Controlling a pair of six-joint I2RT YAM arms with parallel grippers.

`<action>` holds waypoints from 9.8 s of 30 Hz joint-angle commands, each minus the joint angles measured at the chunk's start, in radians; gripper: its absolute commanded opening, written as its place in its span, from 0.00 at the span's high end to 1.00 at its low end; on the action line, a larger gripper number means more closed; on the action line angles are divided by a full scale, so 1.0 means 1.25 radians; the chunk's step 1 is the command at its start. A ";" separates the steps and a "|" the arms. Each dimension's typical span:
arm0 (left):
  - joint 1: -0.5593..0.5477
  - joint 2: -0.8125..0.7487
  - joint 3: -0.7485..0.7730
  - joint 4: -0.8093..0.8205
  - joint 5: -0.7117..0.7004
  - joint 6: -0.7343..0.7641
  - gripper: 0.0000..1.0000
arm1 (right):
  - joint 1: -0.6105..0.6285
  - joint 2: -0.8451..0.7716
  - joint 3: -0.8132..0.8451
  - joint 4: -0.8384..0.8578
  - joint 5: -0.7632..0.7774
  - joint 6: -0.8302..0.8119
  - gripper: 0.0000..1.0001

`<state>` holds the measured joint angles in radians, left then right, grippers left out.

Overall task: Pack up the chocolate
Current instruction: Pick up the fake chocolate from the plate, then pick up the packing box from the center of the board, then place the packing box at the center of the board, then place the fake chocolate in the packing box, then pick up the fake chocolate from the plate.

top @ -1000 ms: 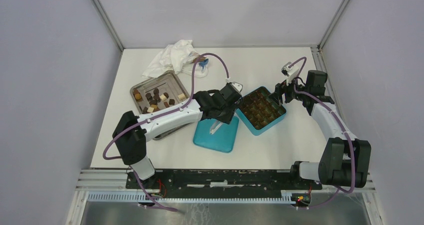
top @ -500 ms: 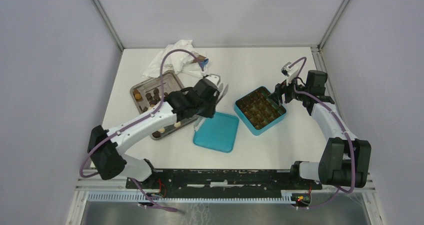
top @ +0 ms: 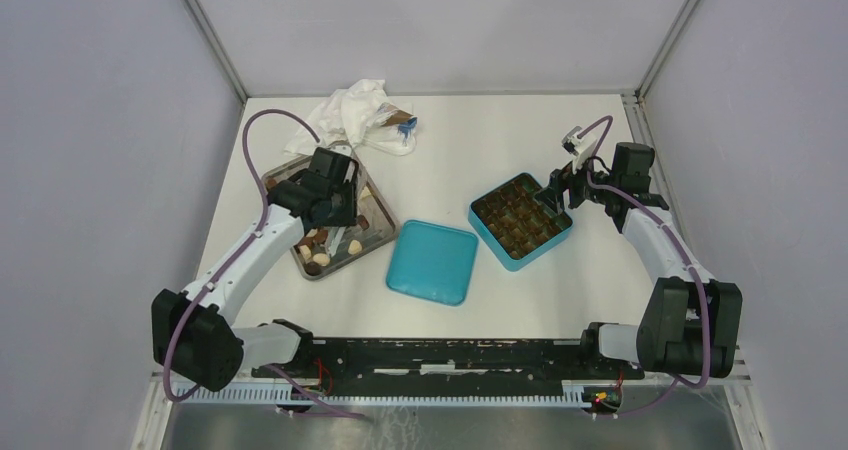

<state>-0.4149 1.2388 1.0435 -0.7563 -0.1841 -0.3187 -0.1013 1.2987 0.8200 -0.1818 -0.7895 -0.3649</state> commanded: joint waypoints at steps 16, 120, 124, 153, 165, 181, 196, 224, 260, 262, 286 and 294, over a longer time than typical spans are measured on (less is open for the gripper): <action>0.015 -0.110 -0.046 -0.114 0.109 -0.054 0.58 | -0.002 -0.005 -0.004 0.016 -0.024 -0.016 0.28; -0.229 -0.125 -0.063 0.163 0.199 -0.197 0.98 | 0.059 0.232 0.110 -0.098 0.338 -0.152 0.62; -0.249 -0.112 -0.065 0.175 0.195 -0.202 0.98 | 0.059 0.236 0.102 -0.090 0.332 -0.162 0.74; -0.361 -0.133 -0.059 0.254 0.109 -0.194 0.98 | 0.058 -0.273 -0.168 0.247 0.285 -0.164 1.00; -0.414 -0.131 -0.037 0.262 0.074 -0.175 0.98 | 0.059 -0.314 -0.202 0.280 0.242 -0.171 1.00; -0.461 -0.053 0.015 0.298 0.082 -0.152 0.98 | 0.059 -0.061 -0.057 0.078 0.201 -0.123 1.00; -0.465 0.247 0.192 0.335 0.144 -0.094 0.98 | 0.057 0.156 0.063 -0.080 0.232 -0.107 0.74; -0.491 0.570 0.495 0.210 0.075 -0.069 0.89 | -0.062 -0.020 0.014 -0.027 0.136 -0.079 0.45; -0.497 0.536 0.514 0.179 0.049 -0.076 0.60 | -0.065 -0.010 0.012 -0.034 0.112 -0.084 0.45; -0.498 0.509 0.493 0.195 0.046 -0.083 0.62 | -0.064 -0.012 0.010 -0.034 0.105 -0.083 0.45; -0.188 -0.002 0.058 0.038 -0.054 -0.037 0.65 | -0.017 -0.049 -0.016 -0.020 -0.012 -0.056 0.45; -0.051 -0.029 -0.014 -0.001 -0.029 -0.042 0.63 | 0.012 -0.040 -0.022 -0.017 0.003 -0.056 0.45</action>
<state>-0.5179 1.2209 1.0573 -0.7425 -0.2512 -0.4076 -0.0906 1.2575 0.7998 -0.2401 -0.7780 -0.4416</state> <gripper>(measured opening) 0.367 0.555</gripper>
